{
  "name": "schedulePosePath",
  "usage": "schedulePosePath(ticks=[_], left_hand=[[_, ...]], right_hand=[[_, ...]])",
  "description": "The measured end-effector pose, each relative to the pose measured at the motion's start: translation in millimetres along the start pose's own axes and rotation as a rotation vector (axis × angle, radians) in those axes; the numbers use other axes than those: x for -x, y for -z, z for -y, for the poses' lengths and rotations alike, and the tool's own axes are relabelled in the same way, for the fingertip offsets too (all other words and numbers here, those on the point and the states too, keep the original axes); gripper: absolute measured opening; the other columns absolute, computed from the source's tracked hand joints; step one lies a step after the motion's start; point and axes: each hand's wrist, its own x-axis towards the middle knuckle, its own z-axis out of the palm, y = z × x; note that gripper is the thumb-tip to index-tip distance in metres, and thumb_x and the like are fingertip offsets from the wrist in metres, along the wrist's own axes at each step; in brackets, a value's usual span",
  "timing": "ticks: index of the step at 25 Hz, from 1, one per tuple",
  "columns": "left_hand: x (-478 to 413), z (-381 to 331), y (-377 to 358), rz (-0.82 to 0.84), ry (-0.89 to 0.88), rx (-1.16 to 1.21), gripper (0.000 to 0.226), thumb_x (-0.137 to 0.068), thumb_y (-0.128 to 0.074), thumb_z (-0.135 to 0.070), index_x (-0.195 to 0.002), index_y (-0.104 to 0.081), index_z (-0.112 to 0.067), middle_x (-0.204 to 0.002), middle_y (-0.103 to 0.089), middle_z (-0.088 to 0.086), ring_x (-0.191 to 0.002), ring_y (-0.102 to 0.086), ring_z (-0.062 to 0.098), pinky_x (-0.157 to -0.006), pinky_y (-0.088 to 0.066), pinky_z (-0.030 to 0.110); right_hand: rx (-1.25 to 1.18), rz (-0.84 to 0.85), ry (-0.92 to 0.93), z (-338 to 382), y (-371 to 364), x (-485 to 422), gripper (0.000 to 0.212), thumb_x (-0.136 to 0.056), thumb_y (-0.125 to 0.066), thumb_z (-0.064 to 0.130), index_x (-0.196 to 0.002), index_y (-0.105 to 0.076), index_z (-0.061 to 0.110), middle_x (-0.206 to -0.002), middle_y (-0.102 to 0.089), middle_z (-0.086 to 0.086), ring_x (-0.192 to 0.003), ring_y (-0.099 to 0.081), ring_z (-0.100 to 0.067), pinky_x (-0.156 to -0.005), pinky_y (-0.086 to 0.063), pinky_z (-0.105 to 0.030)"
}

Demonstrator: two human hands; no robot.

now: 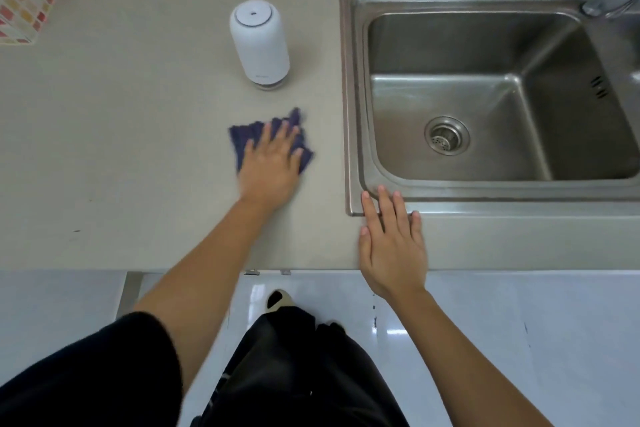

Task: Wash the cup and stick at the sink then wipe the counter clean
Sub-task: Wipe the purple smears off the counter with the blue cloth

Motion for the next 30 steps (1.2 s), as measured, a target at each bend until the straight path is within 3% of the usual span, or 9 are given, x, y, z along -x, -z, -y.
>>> schedulePosePath(ticks=[4, 7, 11, 13, 15, 17, 21, 26, 30], left_hand=[[111, -33, -20, -0.001, -0.307, -0.046, 0.049, -0.095, -0.027, -0.037, -0.135, -0.049, -0.021, -0.143, -0.046, -0.001, -0.134, -0.041, 0.019, -0.107, -0.035, 0.044], [153, 35, -2, -0.028, -0.151, -0.024, 0.051, -0.099, -0.017, -0.04, -0.136, -0.047, -0.02, -0.143, -0.044, -0.002, -0.134, -0.038, 0.017, -0.107, -0.031, 0.042], [81, 67, 14, -0.052, 0.147, 0.003, 0.054, -0.098, -0.018, -0.041, -0.145, -0.033, -0.019, -0.155, -0.026, 0.003, -0.145, -0.018, 0.024, -0.113, -0.02, 0.049], [65, 43, 6, -0.028, 0.07, 0.015, 0.051, -0.098, -0.023, -0.038, -0.145, -0.033, -0.022, -0.154, -0.027, -0.001, -0.145, -0.018, 0.021, -0.115, -0.021, 0.046], [89, 38, 0, -0.032, -0.127, -0.032, 0.049, -0.094, -0.028, -0.038, -0.136, -0.048, -0.022, -0.144, -0.046, -0.001, -0.136, -0.038, 0.02, -0.107, -0.038, 0.045], [130, 63, 2, 0.014, -0.206, -0.027, 0.045, -0.098, -0.028, -0.035, -0.131, -0.054, -0.02, -0.138, -0.054, -0.001, -0.13, -0.046, 0.019, -0.104, -0.041, 0.041], [177, 174, 26, -0.042, 0.053, -0.078, 0.051, -0.102, -0.014, -0.036, -0.136, -0.046, -0.016, -0.141, -0.049, 0.005, -0.136, -0.034, 0.021, -0.107, -0.024, 0.041], [145, 333, 88, -0.033, 0.628, -0.063, 0.048, -0.099, -0.023, -0.04, -0.146, -0.027, -0.033, -0.157, -0.022, -0.002, -0.145, -0.009, 0.027, -0.109, -0.007, 0.064], [62, 366, 108, -0.027, 0.642, 0.012, 0.048, -0.098, -0.016, -0.048, -0.146, -0.011, -0.046, -0.16, -0.003, -0.008, -0.146, 0.007, 0.026, -0.109, 0.001, 0.068]], right_hand=[[-0.04, 0.016, 0.004, -2, 1, 2, 0.054, -0.094, -0.017, 0.031, -0.147, -0.021, 0.02, -0.155, -0.022, -0.004, -0.143, -0.016, -0.025, -0.113, -0.014, -0.048], [-0.047, 0.05, -0.008, 3, 3, 3, 0.056, -0.093, -0.012, 0.033, -0.148, -0.015, 0.02, -0.156, -0.015, -0.005, -0.144, -0.011, -0.026, -0.114, -0.013, -0.048], [-0.053, 0.09, -0.056, 14, 6, 1, 0.06, -0.091, -0.003, 0.039, -0.148, -0.004, 0.02, -0.158, -0.005, -0.008, -0.145, 0.0, -0.03, -0.115, -0.008, -0.047], [-0.096, 0.087, -0.086, 32, 10, -6, 0.062, -0.089, 0.0, 0.043, -0.148, 0.0, 0.021, -0.158, -0.001, -0.008, -0.145, 0.004, -0.029, -0.115, -0.004, -0.046], [-0.163, 0.049, -0.12, 61, 14, -15, 0.064, -0.089, -0.001, 0.044, -0.149, -0.002, 0.021, -0.158, -0.001, -0.009, -0.145, 0.004, -0.027, -0.115, -0.001, -0.044], [-0.203, 0.025, -0.116, 94, 13, -24, 0.063, -0.089, -0.002, 0.044, -0.149, -0.005, 0.022, -0.158, -0.002, -0.009, -0.145, 0.004, -0.028, -0.115, 0.0, -0.044], [-0.219, 0.084, 0.016, 192, -6, -37, 0.065, -0.088, 0.0, 0.045, -0.148, -0.006, 0.023, -0.158, -0.001, -0.009, -0.145, 0.004, -0.028, -0.115, -0.002, -0.047], [-0.207, 0.128, 0.07, 268, -20, -58, 0.068, -0.086, 0.004, 0.047, -0.148, -0.005, 0.024, -0.158, 0.003, -0.005, -0.145, 0.008, -0.026, -0.115, 0.002, -0.045], [-0.179, 0.102, 0.0, 273, -26, -72, 0.068, -0.085, 0.003, 0.047, -0.149, -0.005, 0.023, -0.158, 0.0, -0.004, -0.145, 0.007, -0.026, -0.115, 0.002, -0.045]])
